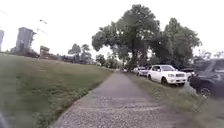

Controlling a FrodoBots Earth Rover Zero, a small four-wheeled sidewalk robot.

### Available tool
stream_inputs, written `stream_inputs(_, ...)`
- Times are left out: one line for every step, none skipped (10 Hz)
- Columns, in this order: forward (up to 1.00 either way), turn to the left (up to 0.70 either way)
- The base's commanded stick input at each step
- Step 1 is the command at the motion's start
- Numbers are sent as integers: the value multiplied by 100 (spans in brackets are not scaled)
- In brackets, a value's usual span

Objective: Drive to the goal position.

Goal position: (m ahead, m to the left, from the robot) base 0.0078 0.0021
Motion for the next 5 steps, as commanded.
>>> stream_inputs(70,0)
stream_inputs(70,0)
stream_inputs(70,0)
stream_inputs(70,0)
stream_inputs(70,0)
